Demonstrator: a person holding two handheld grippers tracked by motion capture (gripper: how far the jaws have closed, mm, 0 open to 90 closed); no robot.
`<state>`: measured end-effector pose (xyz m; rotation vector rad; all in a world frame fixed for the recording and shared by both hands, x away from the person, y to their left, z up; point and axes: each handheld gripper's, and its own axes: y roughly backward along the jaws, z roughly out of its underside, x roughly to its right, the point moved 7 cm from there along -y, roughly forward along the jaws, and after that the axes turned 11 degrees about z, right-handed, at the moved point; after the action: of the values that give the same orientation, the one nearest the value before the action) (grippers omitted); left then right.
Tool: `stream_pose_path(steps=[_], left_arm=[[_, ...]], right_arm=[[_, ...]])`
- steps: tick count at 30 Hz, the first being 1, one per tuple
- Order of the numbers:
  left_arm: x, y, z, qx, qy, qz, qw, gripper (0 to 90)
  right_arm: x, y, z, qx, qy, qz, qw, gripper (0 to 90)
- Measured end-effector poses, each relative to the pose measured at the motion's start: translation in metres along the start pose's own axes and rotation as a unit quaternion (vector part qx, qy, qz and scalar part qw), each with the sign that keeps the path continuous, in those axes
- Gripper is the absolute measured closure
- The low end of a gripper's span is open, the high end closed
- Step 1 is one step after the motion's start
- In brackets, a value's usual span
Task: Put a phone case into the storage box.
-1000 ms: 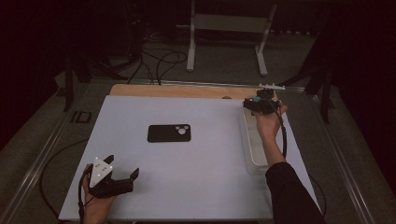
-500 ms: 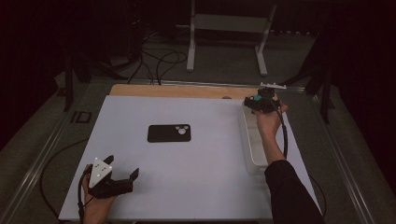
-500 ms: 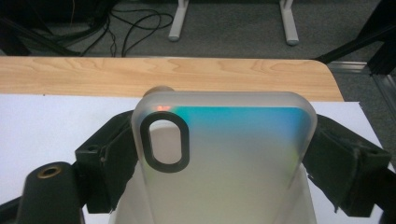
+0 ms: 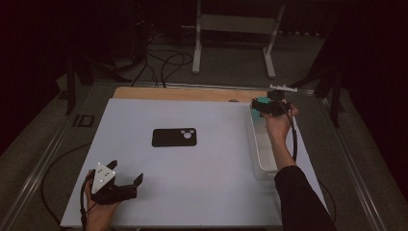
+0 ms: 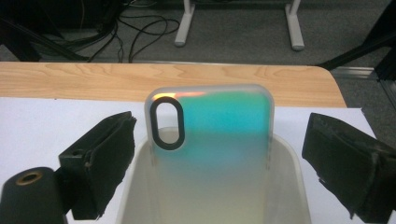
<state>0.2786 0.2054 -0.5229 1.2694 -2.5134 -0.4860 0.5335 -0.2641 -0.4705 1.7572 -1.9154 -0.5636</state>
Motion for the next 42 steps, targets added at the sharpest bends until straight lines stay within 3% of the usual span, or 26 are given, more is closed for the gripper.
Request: stream_pose_path(steps=[5,7,9,11,16,19,24,29,35,42], left_arm=[[0.001,-0.001,0.000,-0.002,-0.002,0.000,1.0000,0.0],[0.001,-0.001,0.000,-0.004,-0.007,-0.002,1.0000,0.0],[0.002,-0.001,0.000,-0.007,-0.007,-0.003,0.9999,0.0],[0.002,-0.002,0.000,-0.007,-0.008,-0.003,0.9999,0.0],[0.002,-0.001,0.000,-0.007,-0.008,-0.004,0.9999,0.0],[0.002,-0.001,0.000,-0.007,-0.008,-0.004,0.9999,0.0],[0.003,0.000,-0.001,-0.004,-0.009,-0.004,0.9999,0.0],[0.002,0.000,-0.001,-0.004,-0.008,-0.004,0.9999,0.0],[0.003,-0.001,0.000,-0.007,-0.011,-0.005,0.9999,0.0],[0.005,-0.001,-0.001,-0.008,-0.013,-0.001,0.9999,0.0]], right_arm=[[0.000,0.005,-0.001,0.005,0.003,-0.007,1.0000,9.2],[-0.007,0.018,-0.001,0.015,0.017,-0.027,0.9994,9.2],[-0.008,0.022,-0.001,0.017,0.019,-0.032,0.9992,9.2],[-0.014,0.033,0.001,0.026,0.014,-0.058,0.9979,9.2],[-0.027,0.048,0.008,0.033,0.026,-0.084,0.9955,9.3],[-0.036,0.062,0.010,0.043,0.030,-0.107,0.9929,9.3],[-0.049,0.082,0.014,0.059,0.068,-0.125,0.9881,9.3],[-0.057,0.101,0.018,0.075,0.083,-0.146,0.9830,9.3],[-0.058,0.124,0.031,0.091,0.092,-0.169,0.9771,9.3],[-0.050,0.153,0.059,0.105,0.090,-0.205,0.9690,9.4]])
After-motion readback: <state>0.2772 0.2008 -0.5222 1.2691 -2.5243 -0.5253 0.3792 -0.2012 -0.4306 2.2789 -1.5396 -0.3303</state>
